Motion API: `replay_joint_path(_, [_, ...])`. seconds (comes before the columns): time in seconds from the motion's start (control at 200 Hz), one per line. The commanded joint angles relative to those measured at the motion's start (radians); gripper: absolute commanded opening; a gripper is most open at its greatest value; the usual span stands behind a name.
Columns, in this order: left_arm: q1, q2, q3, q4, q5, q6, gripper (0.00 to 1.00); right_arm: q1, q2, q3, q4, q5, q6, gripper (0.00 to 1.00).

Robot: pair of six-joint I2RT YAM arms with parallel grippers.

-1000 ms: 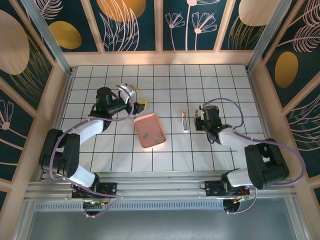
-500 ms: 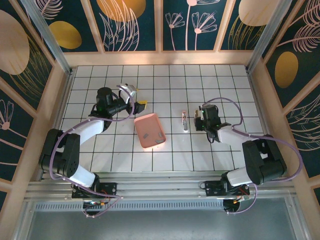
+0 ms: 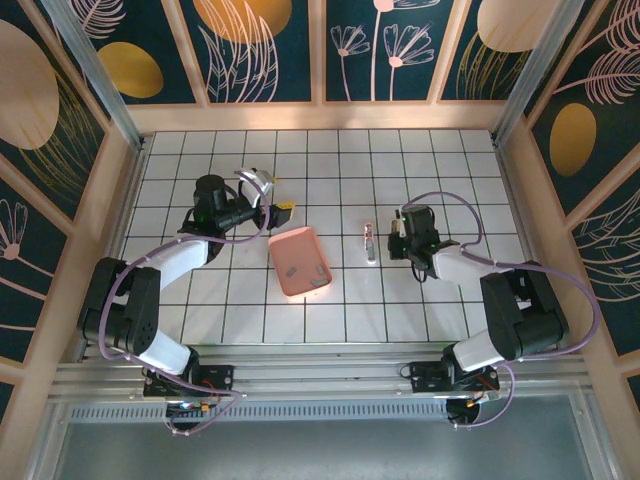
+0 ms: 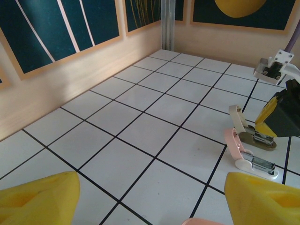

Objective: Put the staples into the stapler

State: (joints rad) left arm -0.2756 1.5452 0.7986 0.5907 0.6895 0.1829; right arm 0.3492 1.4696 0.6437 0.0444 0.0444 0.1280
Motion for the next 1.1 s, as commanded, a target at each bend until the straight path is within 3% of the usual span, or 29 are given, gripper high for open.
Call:
replay_joint_path(0.0, [-0.006,-0.006,0.009,-0.008,-0.005,0.022,0.80,-0.006,0.016,0.033,-0.036,0.005,-0.017,0.16])
replay_joint_path(0.576, [-0.018,0.001,0.010,-0.012,-0.004,0.021,0.80,-0.008,-0.103,-0.002,-0.050,-0.009,0.004,0.17])
replay_joint_path(1.091, [-0.022,-0.005,0.012,-0.014,-0.005,0.022,0.80,-0.016,-0.037,0.004,-0.042,-0.060,0.013,0.17])
